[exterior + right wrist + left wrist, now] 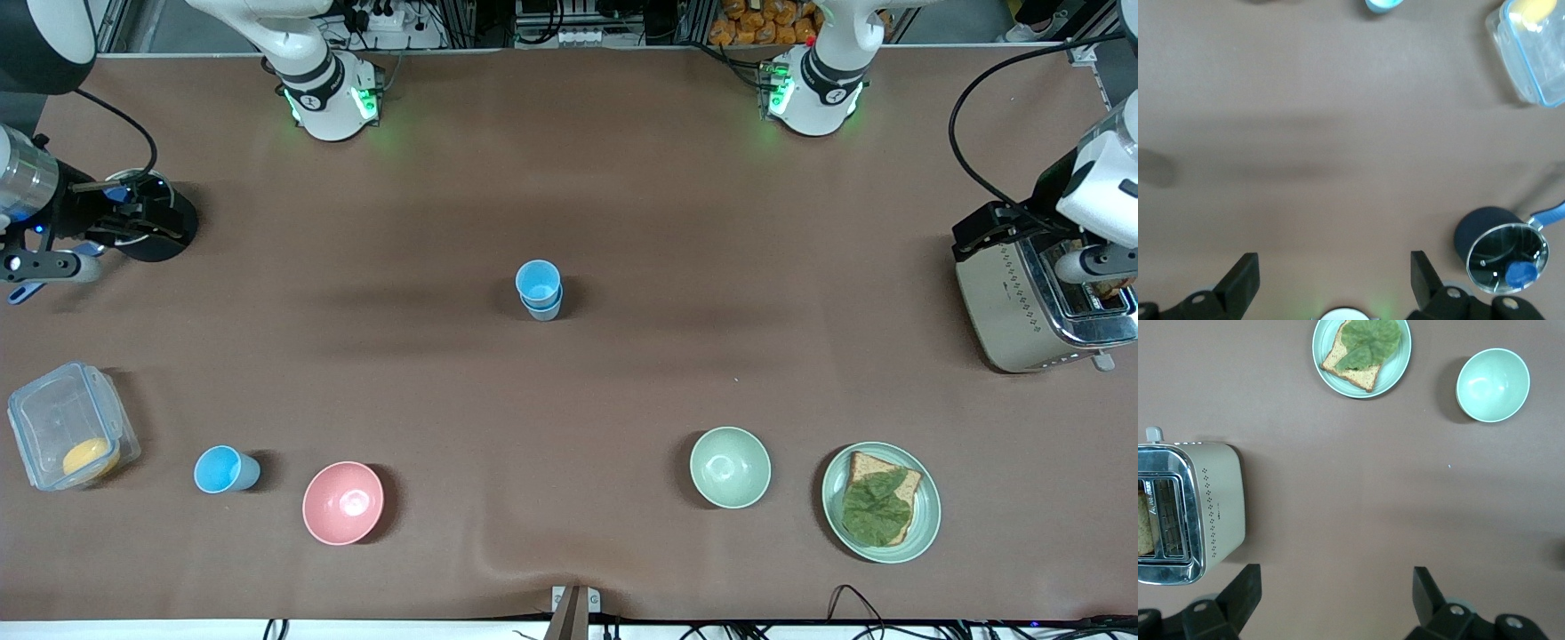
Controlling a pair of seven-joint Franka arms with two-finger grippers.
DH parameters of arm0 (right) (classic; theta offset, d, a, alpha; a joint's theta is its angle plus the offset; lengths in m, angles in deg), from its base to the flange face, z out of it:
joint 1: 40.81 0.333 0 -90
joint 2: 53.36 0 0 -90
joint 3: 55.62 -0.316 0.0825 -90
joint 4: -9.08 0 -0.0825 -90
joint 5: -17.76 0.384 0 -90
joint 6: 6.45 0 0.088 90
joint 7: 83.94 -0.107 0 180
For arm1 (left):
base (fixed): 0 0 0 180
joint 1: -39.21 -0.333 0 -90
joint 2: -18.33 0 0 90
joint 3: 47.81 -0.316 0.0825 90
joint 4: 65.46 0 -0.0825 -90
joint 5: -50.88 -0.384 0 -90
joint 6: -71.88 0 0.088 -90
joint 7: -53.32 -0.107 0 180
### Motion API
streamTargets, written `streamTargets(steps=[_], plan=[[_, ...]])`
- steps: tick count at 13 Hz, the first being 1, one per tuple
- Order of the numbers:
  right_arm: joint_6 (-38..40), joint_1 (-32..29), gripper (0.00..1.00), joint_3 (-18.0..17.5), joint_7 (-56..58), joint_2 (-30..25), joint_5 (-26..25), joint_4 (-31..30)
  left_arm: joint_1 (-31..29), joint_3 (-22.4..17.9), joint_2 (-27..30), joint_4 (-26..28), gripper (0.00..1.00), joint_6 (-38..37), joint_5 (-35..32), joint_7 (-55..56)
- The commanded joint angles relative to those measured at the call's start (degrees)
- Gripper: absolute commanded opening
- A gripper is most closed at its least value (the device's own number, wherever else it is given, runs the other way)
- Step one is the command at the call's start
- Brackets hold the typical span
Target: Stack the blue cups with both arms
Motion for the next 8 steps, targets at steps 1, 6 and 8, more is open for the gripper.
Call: streamTargets(steps=[1, 6, 8], plan=[[2.6, 0.2, 1.0, 0.6, -0.9, -0.5, -1.1, 0.9, -0.3, -0.2, -0.2, -2.0, 1.0, -2.3, 1.1, -0.8], [2.4, 0.4, 1.0, 0.7, -0.9, -0.5, -1.1, 1.0, -0.2, -0.2, -0.1, -2.3, 1.0, -2.3, 1.1, -0.8], [2.4, 0.4, 1.0, 0.7, -1.0, -0.4, -1.1, 1.0, 0.1, -0.1, -0.1, -2.3, 1.0, -2.3, 0.4, -0.9]])
